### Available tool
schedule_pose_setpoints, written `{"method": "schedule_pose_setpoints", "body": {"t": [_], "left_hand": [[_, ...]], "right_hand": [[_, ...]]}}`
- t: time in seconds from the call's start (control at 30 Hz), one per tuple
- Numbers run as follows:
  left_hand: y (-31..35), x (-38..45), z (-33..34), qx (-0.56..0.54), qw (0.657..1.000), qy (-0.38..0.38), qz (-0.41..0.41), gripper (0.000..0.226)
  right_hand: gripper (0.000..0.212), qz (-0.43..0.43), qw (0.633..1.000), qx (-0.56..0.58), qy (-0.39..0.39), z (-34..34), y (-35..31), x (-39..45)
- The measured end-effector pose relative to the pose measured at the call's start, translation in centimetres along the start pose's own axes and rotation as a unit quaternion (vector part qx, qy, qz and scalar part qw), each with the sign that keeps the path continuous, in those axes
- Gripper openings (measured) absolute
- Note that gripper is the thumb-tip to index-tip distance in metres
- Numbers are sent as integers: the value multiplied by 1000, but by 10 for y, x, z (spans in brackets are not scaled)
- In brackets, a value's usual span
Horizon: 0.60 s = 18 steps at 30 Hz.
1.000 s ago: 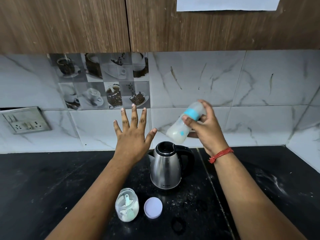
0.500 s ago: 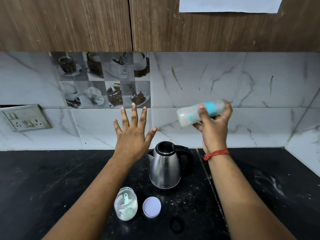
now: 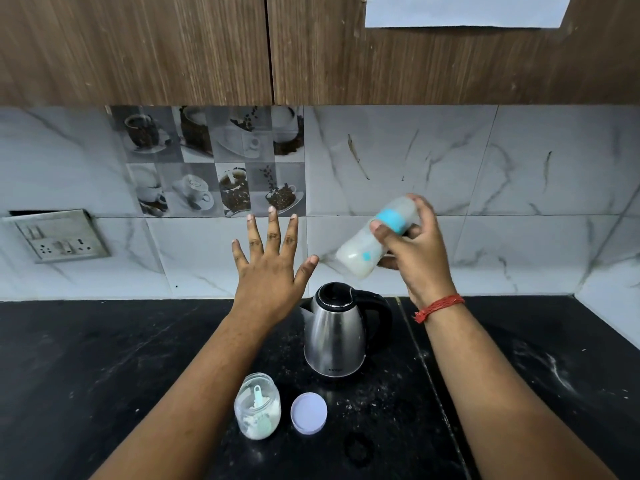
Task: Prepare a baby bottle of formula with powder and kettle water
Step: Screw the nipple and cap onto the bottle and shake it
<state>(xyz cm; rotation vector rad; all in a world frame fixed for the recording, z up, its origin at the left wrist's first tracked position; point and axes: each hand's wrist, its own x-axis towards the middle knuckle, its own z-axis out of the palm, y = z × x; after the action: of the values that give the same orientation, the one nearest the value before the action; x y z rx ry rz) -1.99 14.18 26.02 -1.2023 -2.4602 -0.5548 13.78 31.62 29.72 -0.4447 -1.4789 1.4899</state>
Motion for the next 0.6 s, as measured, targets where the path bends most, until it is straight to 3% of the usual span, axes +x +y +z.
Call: {"method": "schedule_pose_setpoints", "body": {"t": [0.07, 0.37, 0.43, 0.57, 0.6], "left_hand": [[0, 0, 0, -3, 1000, -3, -1, 81], [2, -1, -3, 5, 1000, -6, 2, 82], [2, -1, -4, 4, 1000, -9, 3, 82], [0, -2, -5, 6, 1000, -2, 4, 80], [0, -2, -5, 5, 1000, -3, 5, 80]], "right_hand": [[78, -9, 998, 32, 47, -1, 1, 0], [79, 11, 999, 1, -43, -3, 3, 2], [76, -5, 999, 46, 19, -6, 5, 4], [74, 1, 1000, 10, -26, -4, 4, 1], [73, -12, 1000, 19, 7, -4, 5, 0]]}}
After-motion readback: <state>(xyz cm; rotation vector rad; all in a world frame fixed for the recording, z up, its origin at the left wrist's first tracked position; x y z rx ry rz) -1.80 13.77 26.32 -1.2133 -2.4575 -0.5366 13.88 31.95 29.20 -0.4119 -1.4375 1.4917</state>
